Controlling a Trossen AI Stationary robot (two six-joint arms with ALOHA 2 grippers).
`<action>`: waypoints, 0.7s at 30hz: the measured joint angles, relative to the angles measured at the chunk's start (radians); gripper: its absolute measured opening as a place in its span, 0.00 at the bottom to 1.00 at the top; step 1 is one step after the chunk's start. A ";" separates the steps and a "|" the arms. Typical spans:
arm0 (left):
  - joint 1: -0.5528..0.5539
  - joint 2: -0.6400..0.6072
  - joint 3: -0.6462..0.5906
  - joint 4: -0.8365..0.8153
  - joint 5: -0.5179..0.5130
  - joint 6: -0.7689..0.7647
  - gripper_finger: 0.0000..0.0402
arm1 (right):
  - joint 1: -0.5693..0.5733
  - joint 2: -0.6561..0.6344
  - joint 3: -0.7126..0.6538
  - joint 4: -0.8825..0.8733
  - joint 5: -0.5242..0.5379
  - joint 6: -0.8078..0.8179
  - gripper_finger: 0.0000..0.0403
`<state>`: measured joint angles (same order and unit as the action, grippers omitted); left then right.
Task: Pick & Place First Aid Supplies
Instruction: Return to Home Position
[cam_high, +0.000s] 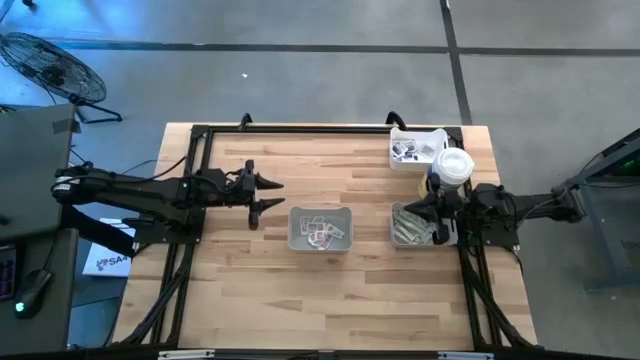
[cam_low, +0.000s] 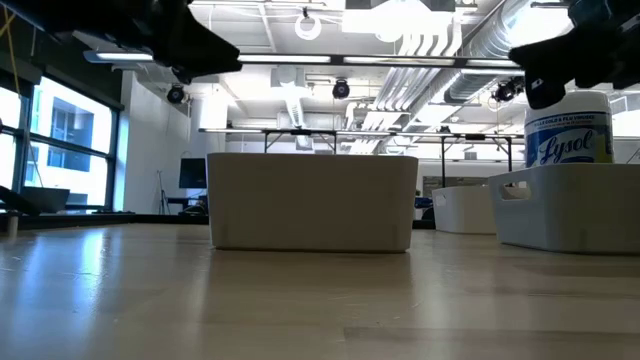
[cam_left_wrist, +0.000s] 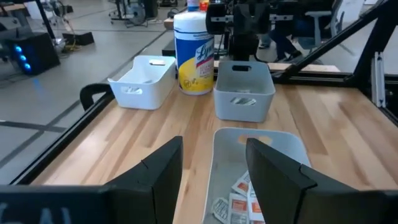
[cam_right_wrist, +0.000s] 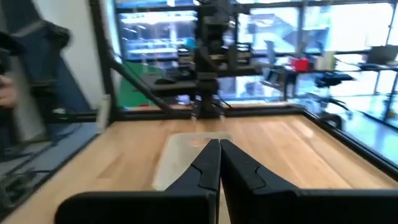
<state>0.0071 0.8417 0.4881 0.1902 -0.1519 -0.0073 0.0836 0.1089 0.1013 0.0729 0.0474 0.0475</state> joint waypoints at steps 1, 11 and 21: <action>0.000 0.000 -0.012 0.014 -0.001 0.001 0.43 | -0.006 0.000 0.000 -0.009 0.014 0.001 0.00; 0.000 0.000 -0.099 0.076 -0.016 0.027 0.43 | -0.008 0.002 -0.021 0.013 0.068 0.010 0.00; 0.000 -0.001 -0.202 0.152 -0.049 0.001 0.25 | -0.002 0.004 -0.091 0.141 0.040 0.057 0.01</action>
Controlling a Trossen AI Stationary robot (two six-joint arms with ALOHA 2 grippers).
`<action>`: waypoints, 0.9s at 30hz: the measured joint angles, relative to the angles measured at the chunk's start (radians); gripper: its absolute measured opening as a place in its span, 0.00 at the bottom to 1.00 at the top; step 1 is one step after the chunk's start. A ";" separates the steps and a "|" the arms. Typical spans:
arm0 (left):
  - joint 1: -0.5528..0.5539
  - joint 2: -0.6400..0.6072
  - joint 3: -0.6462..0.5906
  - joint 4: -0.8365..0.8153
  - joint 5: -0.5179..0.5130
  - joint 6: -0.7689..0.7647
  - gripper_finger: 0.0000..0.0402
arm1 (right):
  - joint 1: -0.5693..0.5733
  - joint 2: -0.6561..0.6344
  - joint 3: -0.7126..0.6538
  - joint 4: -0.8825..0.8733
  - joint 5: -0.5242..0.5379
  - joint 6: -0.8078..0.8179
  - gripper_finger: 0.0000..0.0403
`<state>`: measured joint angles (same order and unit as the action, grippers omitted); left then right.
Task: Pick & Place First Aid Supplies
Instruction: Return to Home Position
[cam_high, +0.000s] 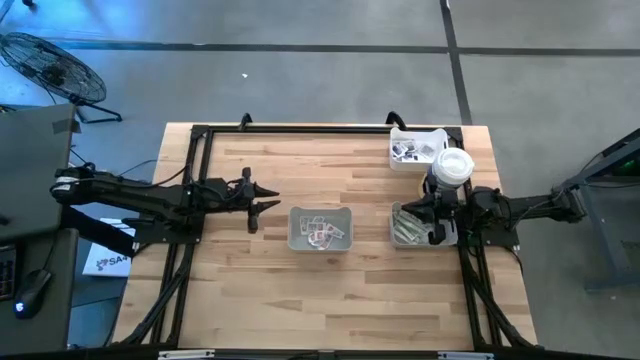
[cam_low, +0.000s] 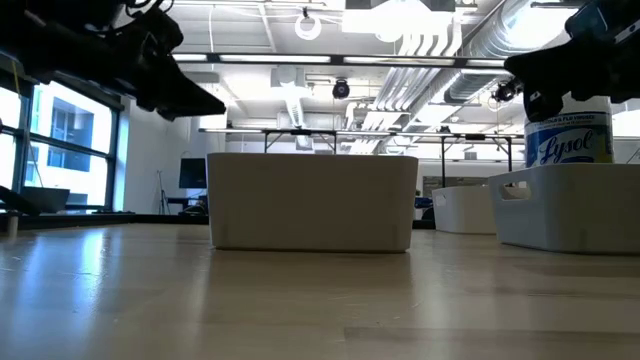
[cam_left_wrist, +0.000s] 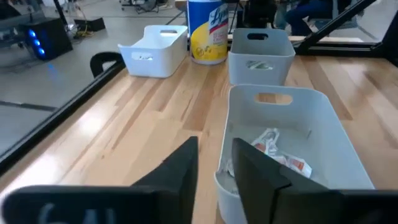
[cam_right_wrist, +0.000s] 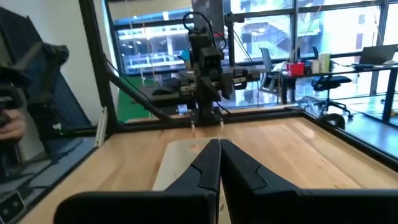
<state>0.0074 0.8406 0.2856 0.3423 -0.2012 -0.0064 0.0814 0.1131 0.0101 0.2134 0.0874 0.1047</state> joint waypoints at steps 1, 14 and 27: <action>0.000 0.000 -0.006 0.002 0.000 -0.009 0.22 | 0.000 0.000 0.000 -0.002 0.000 -0.010 0.01; 0.000 -0.068 -0.193 0.167 -0.030 -0.059 0.01 | -0.001 0.000 0.000 -0.010 0.056 -0.017 0.01; 0.000 -0.437 -0.269 0.065 0.023 0.081 0.00 | -0.001 0.001 0.000 -0.014 0.056 -0.017 0.02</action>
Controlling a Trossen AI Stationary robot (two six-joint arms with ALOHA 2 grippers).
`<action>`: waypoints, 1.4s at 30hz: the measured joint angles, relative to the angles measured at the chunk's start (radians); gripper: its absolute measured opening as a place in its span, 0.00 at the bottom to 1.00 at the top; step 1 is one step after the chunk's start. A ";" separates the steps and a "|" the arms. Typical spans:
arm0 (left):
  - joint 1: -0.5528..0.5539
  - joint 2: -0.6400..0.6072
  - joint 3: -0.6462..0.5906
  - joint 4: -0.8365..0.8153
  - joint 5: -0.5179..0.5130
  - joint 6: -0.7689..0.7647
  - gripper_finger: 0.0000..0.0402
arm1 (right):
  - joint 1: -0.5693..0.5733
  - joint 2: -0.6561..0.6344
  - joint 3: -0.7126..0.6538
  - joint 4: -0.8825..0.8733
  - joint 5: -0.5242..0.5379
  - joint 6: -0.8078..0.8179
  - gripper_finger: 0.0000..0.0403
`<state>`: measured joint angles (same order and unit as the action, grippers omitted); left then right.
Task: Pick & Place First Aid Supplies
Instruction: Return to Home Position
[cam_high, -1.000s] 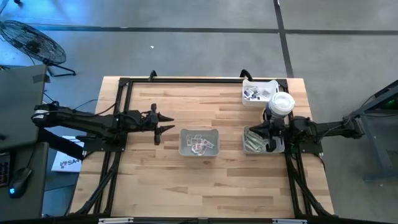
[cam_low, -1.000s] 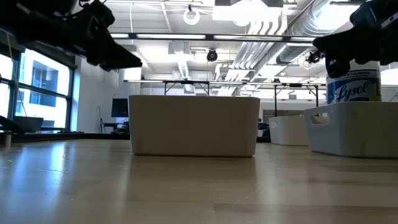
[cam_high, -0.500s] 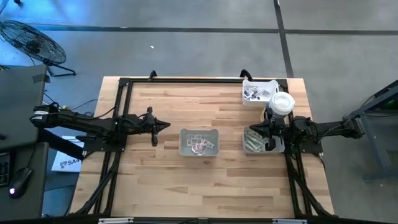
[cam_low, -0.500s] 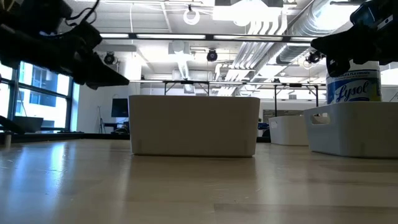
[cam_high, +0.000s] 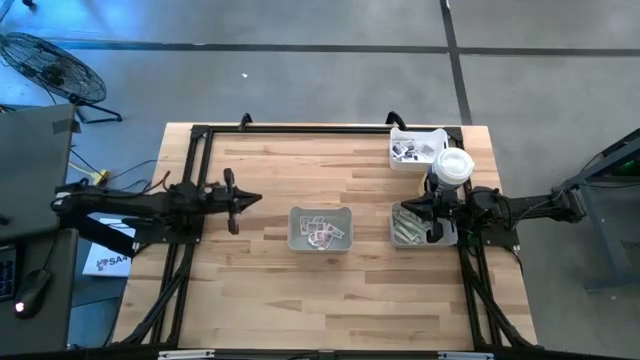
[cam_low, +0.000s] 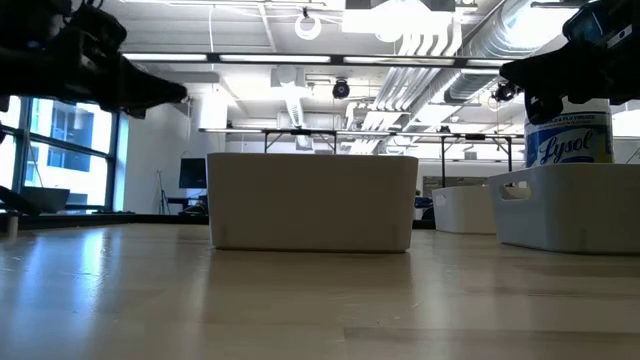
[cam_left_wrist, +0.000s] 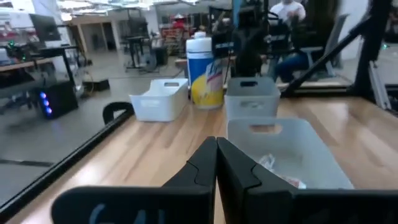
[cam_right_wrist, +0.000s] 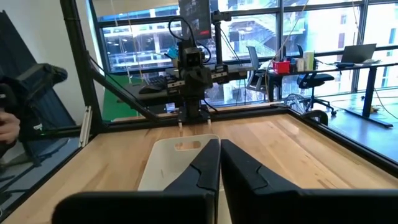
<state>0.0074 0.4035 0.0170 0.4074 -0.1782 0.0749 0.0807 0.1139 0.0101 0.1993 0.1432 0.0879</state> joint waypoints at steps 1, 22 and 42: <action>0.000 -0.033 0.000 -0.039 0.005 0.006 0.00 | 0.000 0.000 0.000 0.000 0.000 0.000 0.02; -0.001 -0.389 -0.002 -0.409 0.196 -0.168 0.00 | 0.000 0.004 0.000 -0.002 0.000 0.000 0.01; -0.001 -0.380 -0.002 -0.410 0.187 -0.133 0.00 | 0.000 0.004 0.000 -0.003 0.000 0.000 0.01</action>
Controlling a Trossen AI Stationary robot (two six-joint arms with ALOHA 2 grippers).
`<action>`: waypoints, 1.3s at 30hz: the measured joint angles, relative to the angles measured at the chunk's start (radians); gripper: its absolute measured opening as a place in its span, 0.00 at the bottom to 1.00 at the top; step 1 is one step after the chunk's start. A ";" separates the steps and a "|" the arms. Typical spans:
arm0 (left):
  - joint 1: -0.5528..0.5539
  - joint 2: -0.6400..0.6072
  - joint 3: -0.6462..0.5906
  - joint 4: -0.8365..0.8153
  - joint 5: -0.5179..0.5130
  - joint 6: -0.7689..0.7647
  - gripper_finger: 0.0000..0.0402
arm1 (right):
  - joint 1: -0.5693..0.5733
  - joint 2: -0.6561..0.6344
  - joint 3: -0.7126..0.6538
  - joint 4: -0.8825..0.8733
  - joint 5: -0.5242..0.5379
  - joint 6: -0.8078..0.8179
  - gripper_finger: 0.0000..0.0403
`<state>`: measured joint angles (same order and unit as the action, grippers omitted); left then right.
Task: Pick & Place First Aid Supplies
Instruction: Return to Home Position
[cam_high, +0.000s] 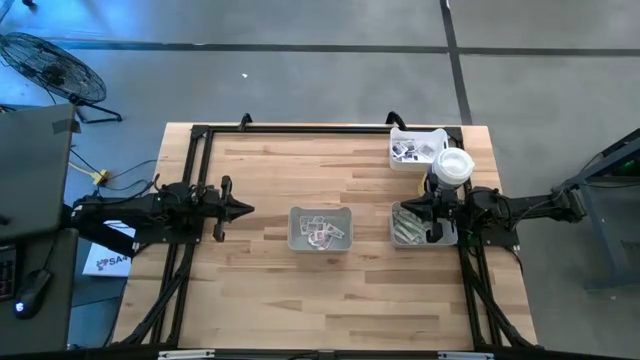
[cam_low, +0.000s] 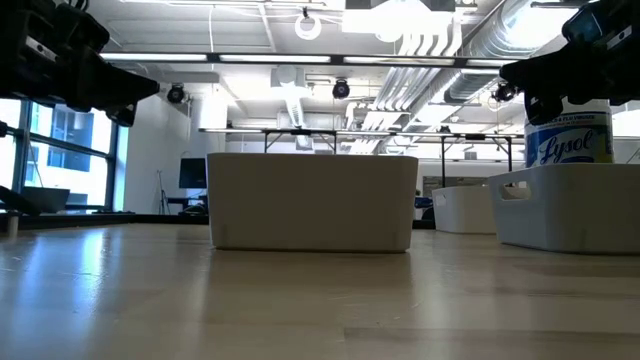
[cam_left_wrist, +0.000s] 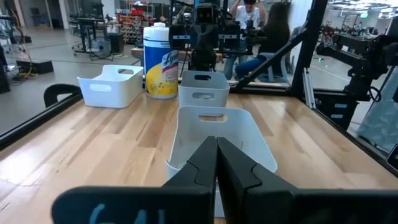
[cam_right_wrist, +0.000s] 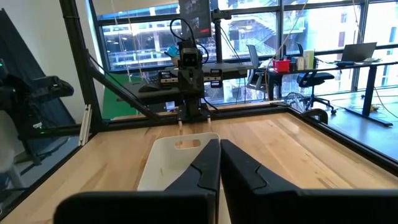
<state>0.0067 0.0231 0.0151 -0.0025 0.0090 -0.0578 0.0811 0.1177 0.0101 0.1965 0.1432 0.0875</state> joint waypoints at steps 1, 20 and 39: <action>0.000 0.000 0.000 0.000 0.000 0.000 0.00 | 0.000 0.000 0.000 0.000 0.000 0.000 0.01; 0.000 0.000 0.000 0.000 0.000 0.000 0.00 | 0.000 0.000 0.000 0.000 0.000 0.000 0.02; 0.000 0.000 0.000 0.000 -0.001 0.000 0.00 | 0.000 0.000 0.000 0.000 0.000 0.001 0.01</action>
<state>0.0063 0.0231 0.0147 -0.0025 0.0082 -0.0578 0.0811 0.1177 0.0101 0.1963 0.1432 0.0883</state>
